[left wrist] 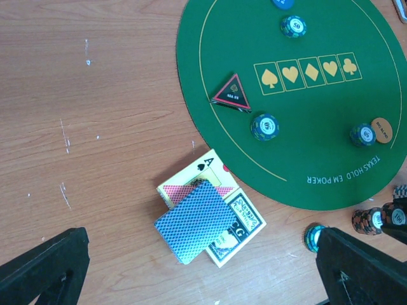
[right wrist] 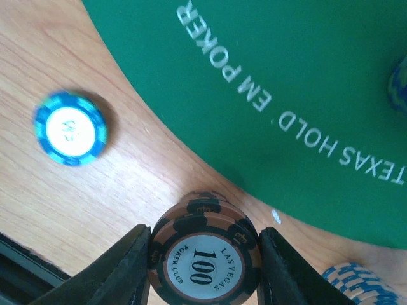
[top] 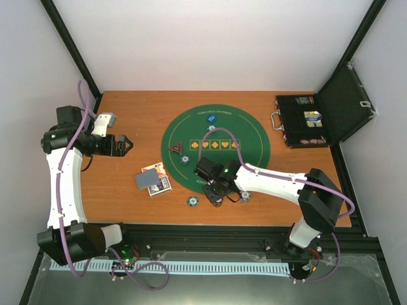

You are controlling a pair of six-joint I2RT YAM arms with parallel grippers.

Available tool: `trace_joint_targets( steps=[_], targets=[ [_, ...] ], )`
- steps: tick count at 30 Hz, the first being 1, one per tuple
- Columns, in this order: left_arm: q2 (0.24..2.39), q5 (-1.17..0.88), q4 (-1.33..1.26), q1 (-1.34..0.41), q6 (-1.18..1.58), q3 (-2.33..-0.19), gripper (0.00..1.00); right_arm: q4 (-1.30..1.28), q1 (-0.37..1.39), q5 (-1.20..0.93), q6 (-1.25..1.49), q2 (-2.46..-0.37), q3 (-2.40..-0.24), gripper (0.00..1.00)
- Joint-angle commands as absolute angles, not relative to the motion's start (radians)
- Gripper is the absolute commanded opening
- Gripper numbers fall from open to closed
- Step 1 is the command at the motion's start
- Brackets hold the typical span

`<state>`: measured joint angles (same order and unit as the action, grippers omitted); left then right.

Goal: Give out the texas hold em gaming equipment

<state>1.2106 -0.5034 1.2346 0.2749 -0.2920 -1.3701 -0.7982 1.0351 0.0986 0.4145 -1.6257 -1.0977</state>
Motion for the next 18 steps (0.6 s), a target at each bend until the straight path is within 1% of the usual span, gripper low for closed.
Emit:
trace_joint_targets(
  steps=[1, 6, 9, 18],
  targets=[
    [1.195, -0.509, 1.255, 0.281, -0.301, -1.418, 1.00, -0.848, 1.043, 0.131, 0.399, -1.600, -1.193, 0.03],
    [1.195, -0.502, 1.257, 0.282, -0.301, -1.425, 1.00, -0.875, 1.019, 0.157, 0.366, -1.664, -1.326, 0.03],
    [1.200, -0.500, 1.258, 0.281, -0.302, -1.424, 1.00, -0.876, 0.976, 0.150, 0.329, -1.748, -1.455, 0.03],
    [1.208, -0.502, 1.254, 0.281, -0.307, -1.425, 1.00, -0.902, 0.846, 0.108, 0.265, -2.124, -1.911, 0.03]
  ],
)
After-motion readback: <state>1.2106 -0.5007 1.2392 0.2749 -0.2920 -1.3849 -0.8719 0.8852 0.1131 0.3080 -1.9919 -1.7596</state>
